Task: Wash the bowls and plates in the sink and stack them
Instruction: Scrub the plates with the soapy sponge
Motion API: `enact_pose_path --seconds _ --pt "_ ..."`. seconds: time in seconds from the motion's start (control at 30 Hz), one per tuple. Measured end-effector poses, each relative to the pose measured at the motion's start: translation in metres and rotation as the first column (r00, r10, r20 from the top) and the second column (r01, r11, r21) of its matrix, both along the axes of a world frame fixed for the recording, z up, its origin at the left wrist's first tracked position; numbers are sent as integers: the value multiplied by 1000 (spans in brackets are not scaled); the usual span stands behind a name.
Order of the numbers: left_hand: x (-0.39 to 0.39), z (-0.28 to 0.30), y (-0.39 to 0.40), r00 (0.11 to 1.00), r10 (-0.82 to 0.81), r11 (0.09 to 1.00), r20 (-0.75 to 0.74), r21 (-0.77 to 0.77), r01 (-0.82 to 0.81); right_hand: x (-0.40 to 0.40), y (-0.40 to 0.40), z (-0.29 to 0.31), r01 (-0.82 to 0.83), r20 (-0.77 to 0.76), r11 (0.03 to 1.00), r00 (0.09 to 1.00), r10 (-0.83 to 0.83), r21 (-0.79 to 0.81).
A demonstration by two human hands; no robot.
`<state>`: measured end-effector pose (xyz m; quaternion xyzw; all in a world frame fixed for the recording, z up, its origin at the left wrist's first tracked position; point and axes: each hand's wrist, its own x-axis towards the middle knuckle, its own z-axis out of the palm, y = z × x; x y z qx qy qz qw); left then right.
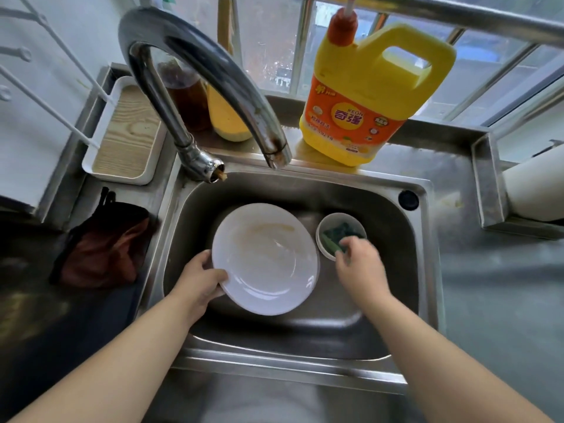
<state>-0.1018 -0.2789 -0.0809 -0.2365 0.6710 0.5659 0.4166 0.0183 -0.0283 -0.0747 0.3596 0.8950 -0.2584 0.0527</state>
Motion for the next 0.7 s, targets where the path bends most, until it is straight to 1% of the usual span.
enact_pose_path --seconds 0.03,0.07,0.13,0.17,0.23,0.33,0.4,0.43,0.5,0.53,0.57,0.6,0.67,0.7 --pt "1 3 0 1000 -7 1000 -19 7 8 -5 10 0 -47 12 995 999 46 92" --pt "2 6 0 999 -20 1000 -38 14 20 -10 19 -2 -90 100 987 992 77 133" --pt "4 12 0 997 -51 998 -61 16 52 -23 30 -11 -137 330 986 939 98 98" --pt "4 14 0 996 -61 998 -68 15 62 -27 33 -17 -137 404 988 910 96 73" --pt "6 18 -3 996 -43 999 -77 18 45 -32 34 -28 -120 472 991 878 80 57" --pt "9 24 -7 996 39 997 -74 70 -34 -31 31 -35 -109 493 991 868 60 71" --pt "9 28 -9 996 74 991 -59 115 -67 -30 27 -26 -68 435 995 900 32 69" --pt "10 31 -9 995 83 988 -50 136 -76 -28 24 -17 -41 368 997 930 17 58" --pt "11 37 -7 995 93 979 -34 186 -85 -23 14 4 9 163 1000 987 -8 -5" --pt "13 41 -5 995 95 973 -28 216 -87 -18 6 15 7 61 999 998 -4 -48" --pt "15 46 -3 995 99 965 -24 246 -90 -13 -3 27 -21 -14 997 1000 20 -75" --pt "18 51 0 994 104 957 -22 274 -94 -8 -13 38 -67 -59 994 996 62 -84" --pt "26 58 7 993 121 941 -19 320 -108 3 -37 54 -157 -84 980 985 148 -122" --pt "30 60 11 991 132 932 -16 343 -119 7 -50 59 -197 -89 966 979 184 -167"
